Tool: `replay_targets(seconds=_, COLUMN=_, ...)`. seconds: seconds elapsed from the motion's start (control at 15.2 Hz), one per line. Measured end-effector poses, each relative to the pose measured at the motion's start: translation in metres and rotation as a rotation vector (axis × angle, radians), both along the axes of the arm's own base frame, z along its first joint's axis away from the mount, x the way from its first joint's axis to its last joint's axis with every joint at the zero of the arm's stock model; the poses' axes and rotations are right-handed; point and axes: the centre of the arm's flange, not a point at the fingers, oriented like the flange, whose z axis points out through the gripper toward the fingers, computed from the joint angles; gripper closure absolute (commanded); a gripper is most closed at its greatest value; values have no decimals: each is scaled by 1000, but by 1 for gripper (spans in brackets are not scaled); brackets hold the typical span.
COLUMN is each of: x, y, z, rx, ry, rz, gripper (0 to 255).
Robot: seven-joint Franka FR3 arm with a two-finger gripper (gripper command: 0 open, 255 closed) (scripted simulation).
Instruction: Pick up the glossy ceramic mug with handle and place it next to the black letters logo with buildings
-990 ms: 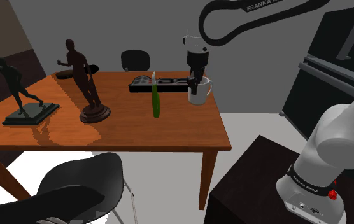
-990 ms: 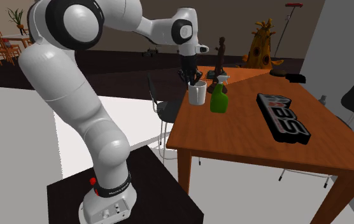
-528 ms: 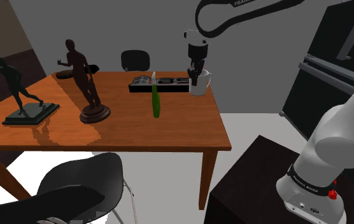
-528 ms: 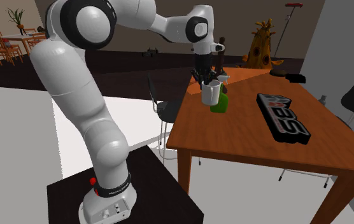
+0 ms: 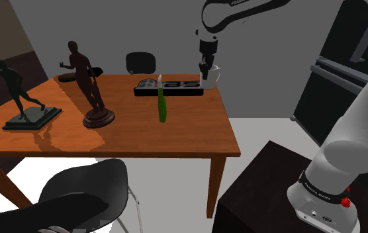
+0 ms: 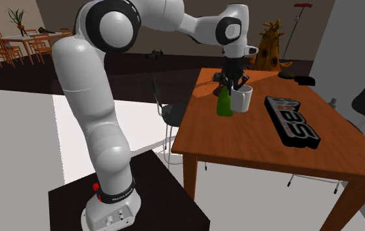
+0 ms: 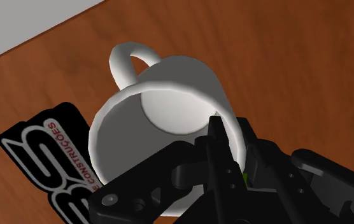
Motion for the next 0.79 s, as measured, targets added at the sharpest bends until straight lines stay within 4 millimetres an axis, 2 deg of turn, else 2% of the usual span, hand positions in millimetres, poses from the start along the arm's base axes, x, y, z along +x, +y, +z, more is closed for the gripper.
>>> replay_targets(seconds=0.26, x=29, y=-43, z=-3, rx=0, ry=0, rz=0, gripper=255)
replay_targets(seconds=0.53, x=62, y=-86, z=2, rx=0, ry=0, rz=0, gripper=255)
replay_targets(seconds=0.59, x=72, y=-97, z=-3, rx=0, ry=-1, rz=0, gripper=255)
replay_targets(seconds=0.79, x=76, y=-108, z=-13, rx=0, ry=0, rz=1, gripper=255)
